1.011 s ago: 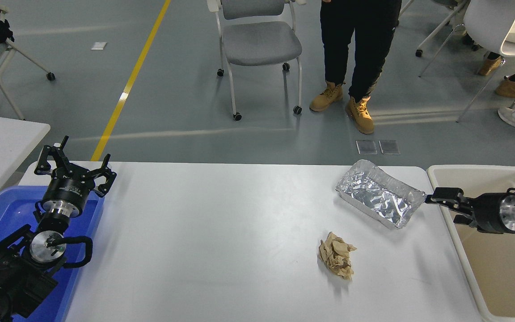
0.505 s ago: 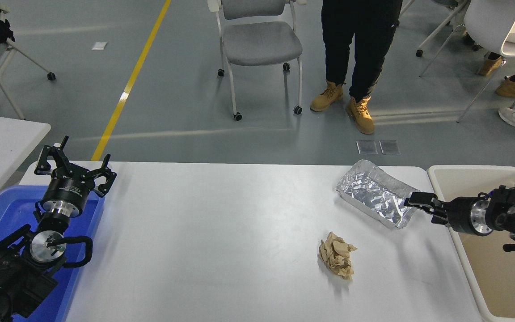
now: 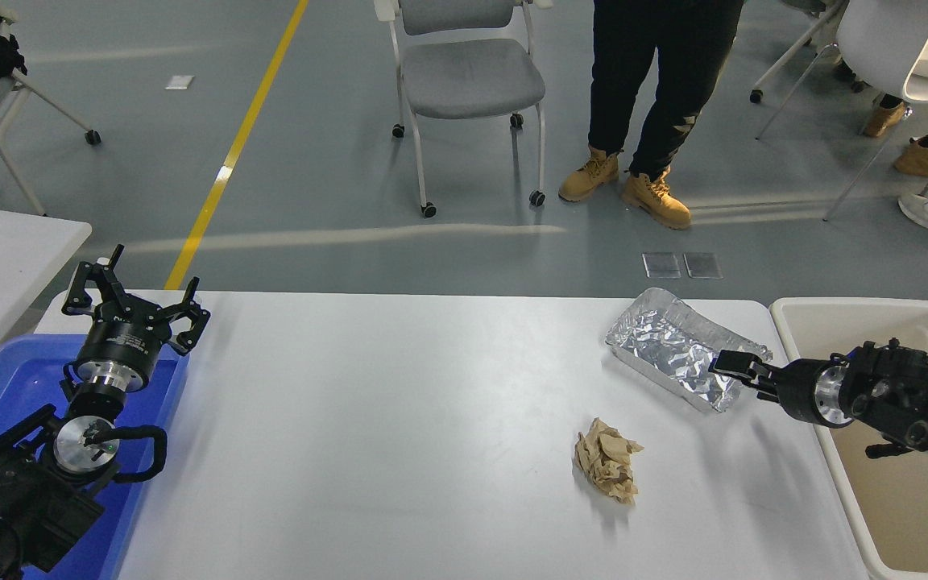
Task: Clean the table surface
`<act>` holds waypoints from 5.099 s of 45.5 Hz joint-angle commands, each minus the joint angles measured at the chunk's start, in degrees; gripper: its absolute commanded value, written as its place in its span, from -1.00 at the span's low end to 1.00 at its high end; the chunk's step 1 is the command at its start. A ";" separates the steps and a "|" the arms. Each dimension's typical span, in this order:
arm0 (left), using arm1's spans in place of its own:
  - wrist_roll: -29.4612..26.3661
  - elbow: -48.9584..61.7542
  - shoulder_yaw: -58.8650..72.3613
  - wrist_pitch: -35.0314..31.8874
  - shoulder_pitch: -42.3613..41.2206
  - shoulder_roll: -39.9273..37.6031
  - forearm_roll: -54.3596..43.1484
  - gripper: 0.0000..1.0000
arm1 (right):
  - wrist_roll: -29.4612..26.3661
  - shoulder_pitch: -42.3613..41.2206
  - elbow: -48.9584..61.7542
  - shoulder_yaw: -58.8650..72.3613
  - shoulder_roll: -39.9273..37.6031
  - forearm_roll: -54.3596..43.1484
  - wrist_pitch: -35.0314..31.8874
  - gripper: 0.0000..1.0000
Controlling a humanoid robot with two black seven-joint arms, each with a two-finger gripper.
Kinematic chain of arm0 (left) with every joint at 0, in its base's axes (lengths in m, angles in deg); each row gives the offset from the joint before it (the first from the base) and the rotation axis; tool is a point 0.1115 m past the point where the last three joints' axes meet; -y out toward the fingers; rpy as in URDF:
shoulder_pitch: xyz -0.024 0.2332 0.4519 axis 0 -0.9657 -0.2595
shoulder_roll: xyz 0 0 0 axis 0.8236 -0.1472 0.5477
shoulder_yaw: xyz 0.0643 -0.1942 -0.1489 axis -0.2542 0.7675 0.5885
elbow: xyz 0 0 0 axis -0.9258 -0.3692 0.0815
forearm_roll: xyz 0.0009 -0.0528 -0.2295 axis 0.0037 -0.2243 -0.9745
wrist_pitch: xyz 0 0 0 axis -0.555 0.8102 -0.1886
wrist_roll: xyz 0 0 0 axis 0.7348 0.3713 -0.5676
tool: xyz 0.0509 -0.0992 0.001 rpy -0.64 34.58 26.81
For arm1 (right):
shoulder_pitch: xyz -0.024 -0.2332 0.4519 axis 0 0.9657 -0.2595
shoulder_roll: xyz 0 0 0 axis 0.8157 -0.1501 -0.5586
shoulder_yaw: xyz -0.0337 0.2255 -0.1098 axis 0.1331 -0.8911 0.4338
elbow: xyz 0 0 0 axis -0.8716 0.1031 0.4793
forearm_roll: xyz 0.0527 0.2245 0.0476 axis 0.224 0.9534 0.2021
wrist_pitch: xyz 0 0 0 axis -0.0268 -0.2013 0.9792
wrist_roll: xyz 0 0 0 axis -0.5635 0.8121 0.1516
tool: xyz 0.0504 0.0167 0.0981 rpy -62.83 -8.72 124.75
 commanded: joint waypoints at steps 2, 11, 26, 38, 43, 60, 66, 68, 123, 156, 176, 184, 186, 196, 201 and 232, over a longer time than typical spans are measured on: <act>0.00 0.04 0.01 0.00 0.00 0.00 0.00 1.00 | 0.00 1.79 4.75 0.39 3.04 -0.06 0.28 0.80; 0.00 0.04 0.01 0.00 0.00 0.09 0.00 1.00 | 0.00 2.14 6.16 0.65 3.83 -0.15 0.28 0.75; 0.00 -0.05 0.01 0.00 0.00 0.00 0.00 1.00 | 0.00 2.67 10.37 0.83 7.34 -0.33 0.28 0.66; 0.00 -0.05 0.01 0.00 0.00 0.00 0.00 1.00 | 0.00 3.72 12.84 1.27 8.75 -1.47 0.10 0.45; 0.00 0.04 0.01 0.00 0.00 0.00 0.00 1.00 | 0.00 4.16 12.92 1.18 8.75 -3.31 0.10 0.13; 0.00 -0.05 0.01 0.00 0.00 0.00 0.00 1.00 | 0.17 4.25 13.01 1.53 8.84 -4.98 -0.07 -0.66; 0.00 0.04 0.01 0.00 0.00 0.00 0.00 1.00 | 0.17 4.25 13.01 1.53 8.84 -5.16 -0.07 -1.00; 0.00 0.04 0.01 0.00 0.00 0.00 0.00 1.00 | 0.26 4.34 13.01 1.53 8.84 -5.16 -0.07 -1.00; 0.00 0.04 0.01 0.00 0.00 0.00 0.00 1.00 | 0.79 -6.46 12.75 -2.07 1.46 1.96 -6.83 -1.00; 0.00 -0.05 0.01 0.00 0.00 0.00 0.00 1.00 | 0.70 -24.14 10.46 -6.64 -7.42 2.05 -22.13 -1.00; 0.00 -0.05 0.01 0.00 0.00 0.00 0.00 1.00 | 0.61 -18.34 16.52 -6.47 -10.85 1.87 -21.69 -1.00; 0.00 0.04 0.01 0.00 0.00 0.00 0.00 1.00 | 0.44 -12.10 23.38 -6.47 -12.69 1.87 -21.69 -1.00; 0.00 -0.05 0.01 0.00 0.00 0.09 0.00 1.00 | 0.26 -11.22 24.08 -6.47 -12.78 1.87 -21.69 -1.00; 0.00 -0.05 0.01 0.00 0.00 0.00 0.00 1.00 | 0.00 -6.30 28.83 -6.73 -13.57 1.96 -21.17 -1.00; 0.00 -0.05 0.01 0.00 0.00 0.00 0.00 1.00 | 0.00 -4.02 30.59 -6.73 -13.57 1.96 -21.08 -1.00; 0.00 -0.05 0.01 0.00 0.00 0.00 0.00 1.00 | -14.33 6.97 31.91 -13.32 -8.74 2.57 -10.54 -1.00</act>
